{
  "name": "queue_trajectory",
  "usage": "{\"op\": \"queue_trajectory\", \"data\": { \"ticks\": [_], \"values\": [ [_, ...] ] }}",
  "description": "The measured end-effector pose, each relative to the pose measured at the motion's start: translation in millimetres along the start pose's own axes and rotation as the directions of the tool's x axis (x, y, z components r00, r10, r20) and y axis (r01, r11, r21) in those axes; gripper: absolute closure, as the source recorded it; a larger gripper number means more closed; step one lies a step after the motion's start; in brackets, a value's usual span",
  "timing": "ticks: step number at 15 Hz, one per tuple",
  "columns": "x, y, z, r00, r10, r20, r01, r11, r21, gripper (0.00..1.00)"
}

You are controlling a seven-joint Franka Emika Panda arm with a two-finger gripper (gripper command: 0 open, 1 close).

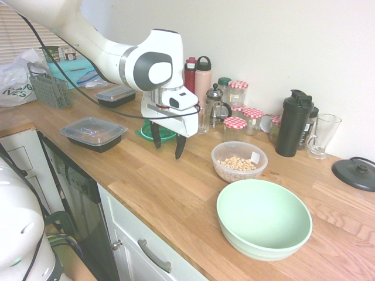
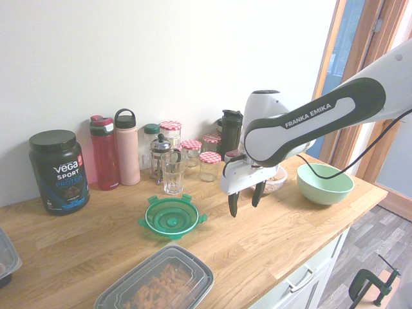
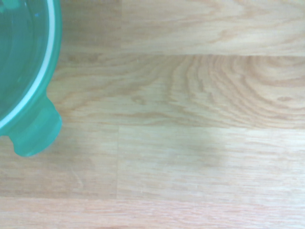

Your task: Cover the lid of food container

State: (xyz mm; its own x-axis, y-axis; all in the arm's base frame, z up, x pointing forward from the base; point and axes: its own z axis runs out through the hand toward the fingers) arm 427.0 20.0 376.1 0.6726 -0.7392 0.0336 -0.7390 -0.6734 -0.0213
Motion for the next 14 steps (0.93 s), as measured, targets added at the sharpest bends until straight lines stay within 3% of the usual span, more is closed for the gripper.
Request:
{"op": "queue_trajectory", "data": {
  "ticks": [3,6,11,14],
  "values": [
    [8,2,-3,1.000,0.010,-0.011,-0.010,1.000,0.019,0.00],
    [28,-10,-31,0.999,0.035,-0.015,-0.033,0.994,0.105,0.00],
    [52,-43,-29,0.992,0.053,0.118,-0.086,0.952,0.295,0.00],
    [52,-63,-10,0.979,0.065,0.192,-0.130,0.928,0.350,0.00]
  ]
}}
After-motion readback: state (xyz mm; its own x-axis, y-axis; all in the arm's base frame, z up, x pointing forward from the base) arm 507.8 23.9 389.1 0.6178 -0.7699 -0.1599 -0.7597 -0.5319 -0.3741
